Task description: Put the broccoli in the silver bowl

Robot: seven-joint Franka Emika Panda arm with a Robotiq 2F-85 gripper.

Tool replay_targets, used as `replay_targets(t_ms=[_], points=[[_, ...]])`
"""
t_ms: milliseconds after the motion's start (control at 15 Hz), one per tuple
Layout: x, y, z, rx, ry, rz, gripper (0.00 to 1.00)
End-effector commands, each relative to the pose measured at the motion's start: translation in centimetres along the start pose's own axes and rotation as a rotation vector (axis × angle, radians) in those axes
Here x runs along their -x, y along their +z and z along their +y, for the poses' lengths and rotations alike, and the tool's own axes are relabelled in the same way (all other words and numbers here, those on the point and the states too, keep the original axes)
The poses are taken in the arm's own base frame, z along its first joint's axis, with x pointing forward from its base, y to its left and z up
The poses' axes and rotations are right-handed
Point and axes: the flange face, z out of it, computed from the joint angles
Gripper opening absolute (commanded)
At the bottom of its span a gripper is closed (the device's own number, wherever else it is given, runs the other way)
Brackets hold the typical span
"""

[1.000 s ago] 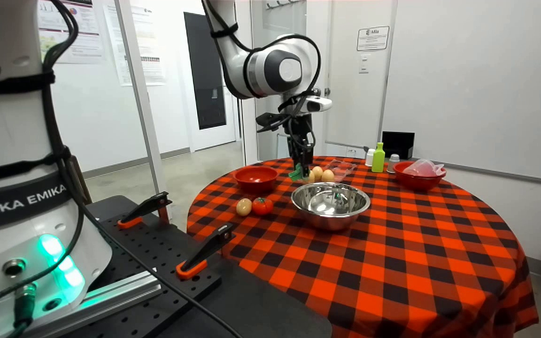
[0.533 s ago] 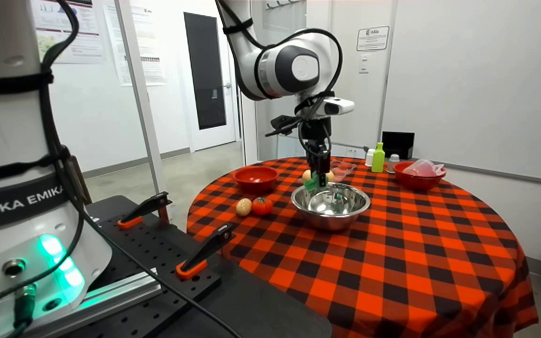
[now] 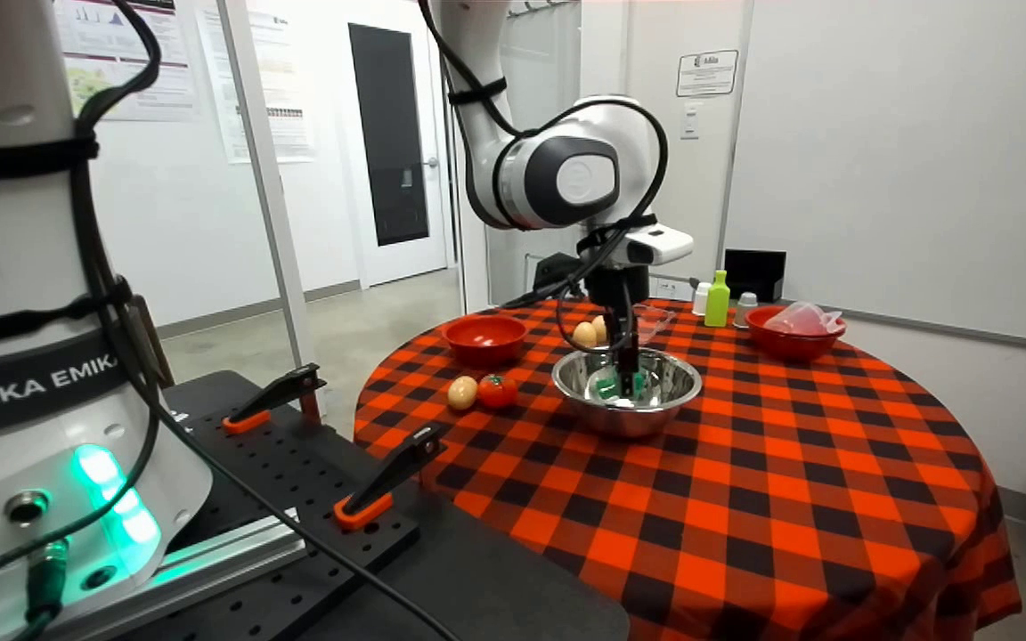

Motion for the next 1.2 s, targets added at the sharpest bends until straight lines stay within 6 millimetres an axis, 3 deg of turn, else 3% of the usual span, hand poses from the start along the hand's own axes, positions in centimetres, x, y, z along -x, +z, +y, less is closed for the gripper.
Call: replay_targets(t_ms=[0, 200, 267, 333, 467, 733, 1133], points=[[-0.4, 2.3, -0.7, -0.022, 0.083, 0.011, 0.32], [-0.3, 3.5, -1.0, -0.016, 0.108, 0.002, 0.32], [-0.3, 3.6, -1.1, -0.017, 0.119, 0.002, 0.82], [-0.3, 3.7, -1.2, -0.016, 0.126, 0.001, 0.83], [-0.3, 3.9, -1.3, -0.015, 0.139, 0.003, 0.96], [-0.3, 3.5, -1.0, -0.016, 0.158, 0.006, 1.0], [1.3, -1.4, -1.6, -0.063, 0.074, 0.056, 1.0]])
